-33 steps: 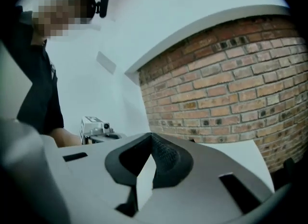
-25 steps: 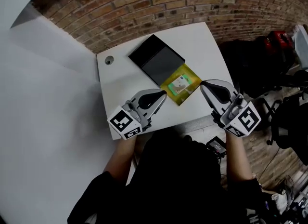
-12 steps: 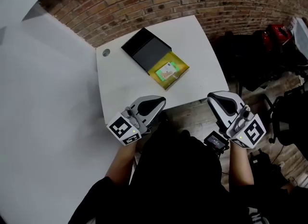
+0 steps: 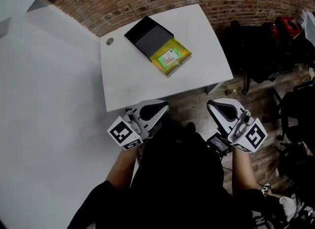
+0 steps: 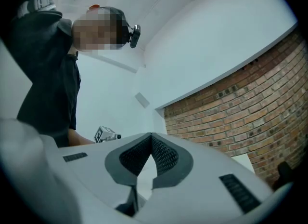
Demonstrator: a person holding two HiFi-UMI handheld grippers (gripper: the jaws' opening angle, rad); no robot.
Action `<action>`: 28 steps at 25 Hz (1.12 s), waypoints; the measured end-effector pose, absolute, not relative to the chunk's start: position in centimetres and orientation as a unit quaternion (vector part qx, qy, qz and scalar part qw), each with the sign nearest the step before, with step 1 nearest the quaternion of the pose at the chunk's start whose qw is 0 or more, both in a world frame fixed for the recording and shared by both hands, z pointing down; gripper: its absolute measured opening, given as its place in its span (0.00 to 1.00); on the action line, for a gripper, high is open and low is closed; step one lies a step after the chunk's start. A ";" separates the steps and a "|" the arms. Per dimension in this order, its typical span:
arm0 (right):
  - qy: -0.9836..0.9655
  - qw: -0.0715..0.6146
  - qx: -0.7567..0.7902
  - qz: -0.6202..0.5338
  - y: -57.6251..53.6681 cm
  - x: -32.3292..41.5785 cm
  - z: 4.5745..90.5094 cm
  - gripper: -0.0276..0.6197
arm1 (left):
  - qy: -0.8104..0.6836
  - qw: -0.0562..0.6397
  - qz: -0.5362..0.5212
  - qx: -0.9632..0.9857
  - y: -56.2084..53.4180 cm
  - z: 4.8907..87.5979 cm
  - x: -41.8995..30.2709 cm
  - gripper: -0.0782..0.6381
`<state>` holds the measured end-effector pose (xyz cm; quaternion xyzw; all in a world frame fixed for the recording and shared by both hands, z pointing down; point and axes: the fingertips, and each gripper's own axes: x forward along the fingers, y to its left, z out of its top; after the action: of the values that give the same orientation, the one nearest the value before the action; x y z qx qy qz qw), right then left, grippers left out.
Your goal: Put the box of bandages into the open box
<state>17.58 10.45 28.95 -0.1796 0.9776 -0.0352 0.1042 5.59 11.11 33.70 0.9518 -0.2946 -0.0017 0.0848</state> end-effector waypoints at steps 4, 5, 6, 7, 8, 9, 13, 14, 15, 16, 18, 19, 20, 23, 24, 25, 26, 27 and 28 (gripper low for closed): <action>0.978 0.091 -0.182 -0.042 12.0 17.7 30.1 0.05 | -0.283 0.092 -0.013 0.954 12.9 33.8 6.1 0.13; 0.978 0.084 -0.184 -0.047 12.5 17.6 30.7 0.05 | -0.281 0.097 -0.018 0.955 13.5 34.0 6.1 0.13; 0.978 0.079 -0.185 -0.051 13.2 17.5 31.0 0.05 | -0.279 0.102 -0.024 0.955 14.1 34.1 5.9 0.13; 0.978 0.077 -0.185 -0.054 13.9 17.3 31.1 0.05 | -0.278 0.106 -0.028 0.954 14.7 34.2 5.8 0.13; 0.978 0.076 -0.186 -0.054 14.7 17.1 31.0 0.05 | -0.275 0.107 -0.033 0.955 15.3 34.2 5.6 0.13; 0.978 0.076 -0.187 -0.051 15.4 16.8 30.8 0.05 | -0.272 0.106 -0.037 0.956 15.9 34.2 5.4 0.13; 0.978 0.071 -0.193 -0.047 17.5 15.5 30.5 0.05 | -0.255 0.095 -0.049 0.961 18.5 33.5 4.7 0.13; 0.978 0.063 -0.193 -0.046 18.3 14.9 30.9 0.05 | -0.252 0.094 -0.053 0.962 19.4 33.3 4.4 0.13; 0.979 0.055 -0.193 -0.047 19.0 14.3 31.2 0.05 | -0.251 0.094 -0.057 0.962 20.4 33.3 4.0 0.13; 0.979 0.048 -0.191 -0.048 19.9 13.7 31.5 0.05 | -0.251 0.096 -0.060 0.961 21.3 33.4 3.6 0.13; 0.981 0.041 -0.182 -0.052 21.7 12.5 31.5 0.05 | -0.252 0.100 -0.065 0.960 23.3 33.7 2.9 0.13; 0.982 0.038 -0.176 -0.053 22.6 11.9 31.5 0.05 | -0.251 0.100 -0.067 0.960 24.4 33.8 2.5 0.13; 0.983 0.036 -0.171 -0.054 23.5 11.3 31.5 0.05 | -0.252 0.101 -0.069 0.960 25.4 33.9 2.0 0.13; 0.984 0.036 -0.164 -0.058 26.1 10.0 31.4 0.05 | -0.253 0.107 -0.076 0.959 28.2 34.3 1.0 0.13; 0.984 0.036 -0.164 -0.058 27.0 9.6 31.4 0.05 | -0.252 0.109 -0.078 0.958 29.1 34.5 0.8 0.13; 0.984 0.035 -0.165 -0.058 27.8 9.3 31.4 0.05 | -0.250 0.111 -0.078 0.959 29.9 34.8 0.7 0.13; 0.984 0.034 -0.166 -0.058 28.7 9.0 31.5 0.05 | -0.247 0.114 -0.078 0.959 30.8 35.1 0.6 0.13; 0.984 0.032 -0.168 -0.058 29.4 8.8 31.6 0.05 | -0.242 0.117 -0.078 0.960 31.6 35.4 0.6 0.13; 0.983 0.030 -0.171 -0.058 30.2 8.7 31.7 0.05 | -0.237 0.119 -0.078 0.961 32.3 35.7 0.7 0.13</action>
<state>8.71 30.17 31.71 -0.1714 0.9830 -0.0579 0.0298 0.70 32.30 35.68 0.9610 -0.2372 -0.0777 0.1189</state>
